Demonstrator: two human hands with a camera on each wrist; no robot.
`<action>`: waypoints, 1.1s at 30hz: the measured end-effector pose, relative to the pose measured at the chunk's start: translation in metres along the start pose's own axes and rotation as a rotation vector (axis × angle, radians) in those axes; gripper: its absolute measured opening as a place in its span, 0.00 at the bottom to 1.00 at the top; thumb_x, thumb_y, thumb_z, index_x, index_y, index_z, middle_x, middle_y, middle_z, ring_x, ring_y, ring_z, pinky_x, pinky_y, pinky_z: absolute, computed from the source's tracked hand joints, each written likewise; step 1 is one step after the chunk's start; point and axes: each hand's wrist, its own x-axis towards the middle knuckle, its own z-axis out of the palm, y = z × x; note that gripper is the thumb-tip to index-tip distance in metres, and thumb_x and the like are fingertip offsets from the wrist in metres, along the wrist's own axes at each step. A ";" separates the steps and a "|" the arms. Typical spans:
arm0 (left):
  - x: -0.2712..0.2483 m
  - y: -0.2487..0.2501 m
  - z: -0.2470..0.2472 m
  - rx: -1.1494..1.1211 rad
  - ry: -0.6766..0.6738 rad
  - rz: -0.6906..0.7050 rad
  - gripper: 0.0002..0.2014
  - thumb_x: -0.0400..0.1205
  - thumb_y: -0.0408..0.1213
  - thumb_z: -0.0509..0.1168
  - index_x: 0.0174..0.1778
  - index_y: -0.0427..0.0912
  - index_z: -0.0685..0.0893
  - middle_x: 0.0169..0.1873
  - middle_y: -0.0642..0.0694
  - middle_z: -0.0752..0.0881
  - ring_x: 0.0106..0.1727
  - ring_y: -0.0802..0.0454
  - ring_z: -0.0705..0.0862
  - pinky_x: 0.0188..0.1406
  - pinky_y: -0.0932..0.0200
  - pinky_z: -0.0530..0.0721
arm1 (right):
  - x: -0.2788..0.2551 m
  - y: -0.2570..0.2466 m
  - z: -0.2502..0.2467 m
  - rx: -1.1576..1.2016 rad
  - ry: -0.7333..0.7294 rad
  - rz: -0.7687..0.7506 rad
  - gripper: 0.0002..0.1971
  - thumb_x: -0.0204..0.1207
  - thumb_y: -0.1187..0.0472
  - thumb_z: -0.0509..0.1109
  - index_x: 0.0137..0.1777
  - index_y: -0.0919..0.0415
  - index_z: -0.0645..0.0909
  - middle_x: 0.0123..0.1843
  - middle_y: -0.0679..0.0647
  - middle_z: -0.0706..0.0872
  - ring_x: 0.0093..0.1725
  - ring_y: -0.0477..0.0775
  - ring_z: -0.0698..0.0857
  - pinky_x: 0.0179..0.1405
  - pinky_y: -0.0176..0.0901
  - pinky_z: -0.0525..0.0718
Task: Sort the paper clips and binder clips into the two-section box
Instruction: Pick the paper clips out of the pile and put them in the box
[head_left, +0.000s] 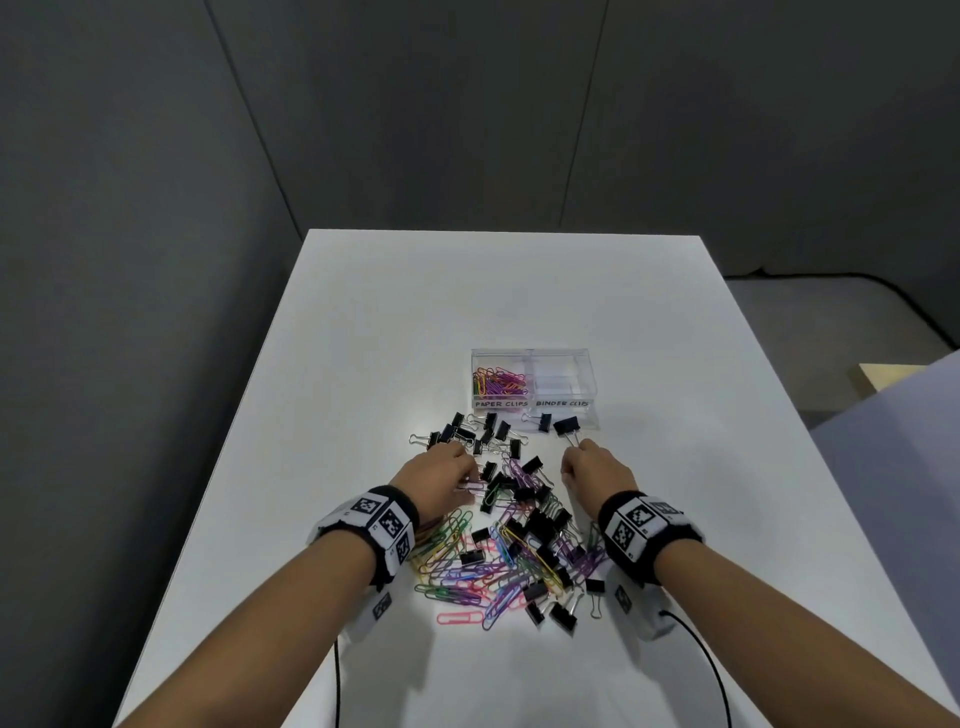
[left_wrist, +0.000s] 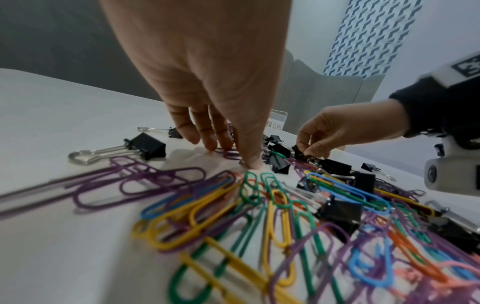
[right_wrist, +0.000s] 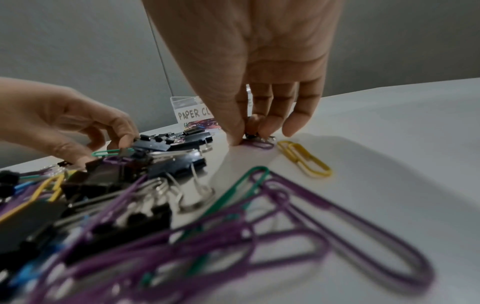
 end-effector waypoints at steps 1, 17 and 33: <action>0.001 0.001 0.000 -0.013 -0.007 -0.008 0.14 0.80 0.40 0.66 0.60 0.41 0.79 0.59 0.43 0.79 0.61 0.46 0.78 0.57 0.56 0.77 | -0.001 0.000 0.001 -0.015 0.001 -0.002 0.09 0.82 0.64 0.58 0.57 0.63 0.78 0.60 0.59 0.79 0.58 0.61 0.80 0.52 0.51 0.82; 0.011 0.020 -0.004 -0.201 -0.046 -0.186 0.13 0.81 0.33 0.64 0.61 0.36 0.77 0.57 0.40 0.83 0.57 0.44 0.83 0.50 0.59 0.77 | -0.001 0.006 -0.009 0.114 -0.101 0.077 0.08 0.80 0.65 0.61 0.55 0.61 0.79 0.57 0.59 0.85 0.58 0.59 0.82 0.55 0.49 0.81; -0.002 -0.019 -0.025 -0.138 -0.003 -0.226 0.15 0.83 0.27 0.53 0.63 0.39 0.76 0.63 0.39 0.79 0.57 0.44 0.80 0.54 0.58 0.75 | 0.009 -0.031 -0.021 0.187 -0.134 -0.092 0.15 0.80 0.66 0.58 0.66 0.59 0.69 0.55 0.57 0.76 0.43 0.58 0.79 0.46 0.47 0.76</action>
